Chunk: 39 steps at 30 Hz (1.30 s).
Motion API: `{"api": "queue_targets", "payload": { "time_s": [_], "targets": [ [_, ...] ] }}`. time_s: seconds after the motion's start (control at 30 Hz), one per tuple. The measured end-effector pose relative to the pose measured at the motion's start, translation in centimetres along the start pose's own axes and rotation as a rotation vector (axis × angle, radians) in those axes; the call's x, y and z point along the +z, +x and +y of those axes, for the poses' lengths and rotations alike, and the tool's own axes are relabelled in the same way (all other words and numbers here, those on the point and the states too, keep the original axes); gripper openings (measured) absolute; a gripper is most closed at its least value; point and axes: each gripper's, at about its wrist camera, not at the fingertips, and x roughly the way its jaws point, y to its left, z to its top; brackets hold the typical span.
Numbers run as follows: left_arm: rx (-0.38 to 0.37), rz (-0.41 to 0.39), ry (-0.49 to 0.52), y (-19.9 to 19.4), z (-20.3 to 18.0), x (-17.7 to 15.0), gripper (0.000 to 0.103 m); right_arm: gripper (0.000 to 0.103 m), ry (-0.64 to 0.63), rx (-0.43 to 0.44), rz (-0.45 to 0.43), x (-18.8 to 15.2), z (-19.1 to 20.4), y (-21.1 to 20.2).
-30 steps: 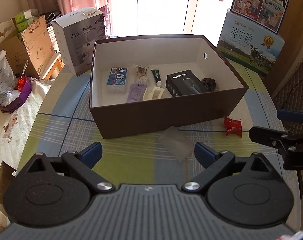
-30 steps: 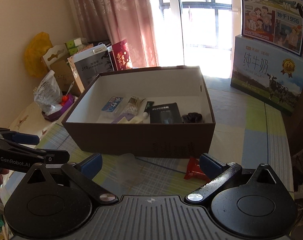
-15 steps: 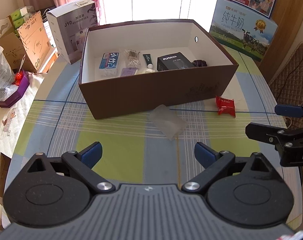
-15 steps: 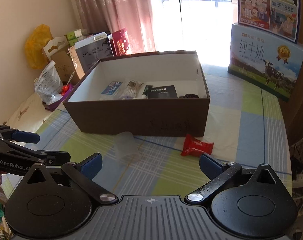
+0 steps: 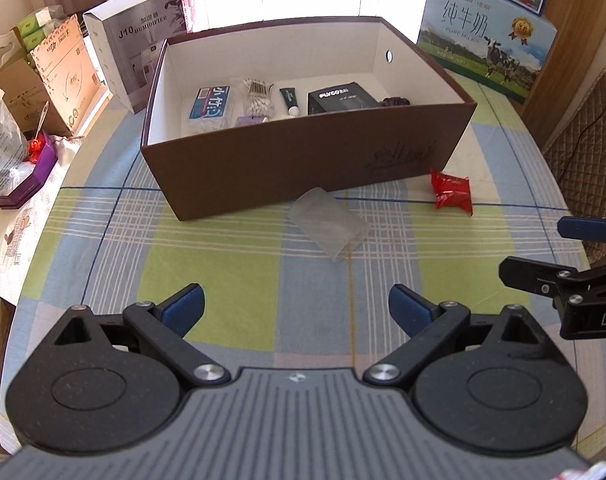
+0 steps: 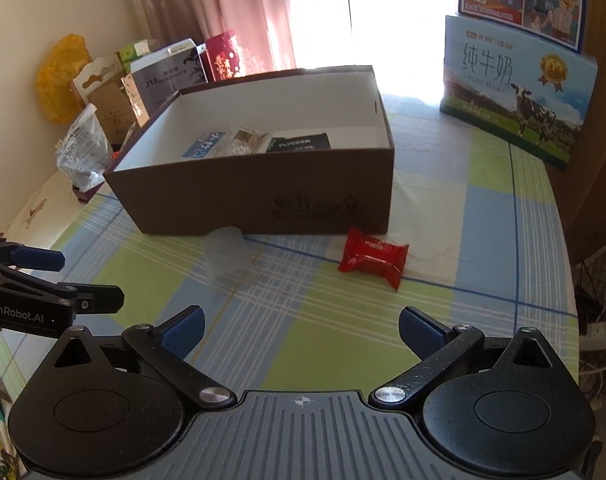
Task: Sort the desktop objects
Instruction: 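Withdraw both tools from the box toward the plastic cup and red candy, then grasp the clear plastic cup with the left tool while the right tool grasps the red candy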
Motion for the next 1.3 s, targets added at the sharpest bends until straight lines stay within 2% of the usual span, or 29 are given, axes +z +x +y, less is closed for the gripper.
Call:
{"api": "queue_targets", "payload": {
  "time_s": [0.63,1.0,1.2,1.3],
  "targets": [
    [0.004,0.072,-0.003,4.5,-0.6,0.7,0.097,0.101,0.01,-0.07,0.072,-1.2,-3.2,3.9],
    [-0.025,0.101,-0.05,8.6,-0.7,2.0,0.097,0.101,-0.123,-0.079,0.024,0.4,-4.0,7.3],
    [-0.036,0.075,-0.095,10.8,-1.5,3.9,0.097,0.101,-0.062,-0.077,0.023,1.6,-5.1,9.0],
    [-0.014,0.064,-0.097,12.2,-2.1,4.9,0.097,0.101,-0.025,-0.077,0.018,2.1,-5.7,9.3]
  ]
}}
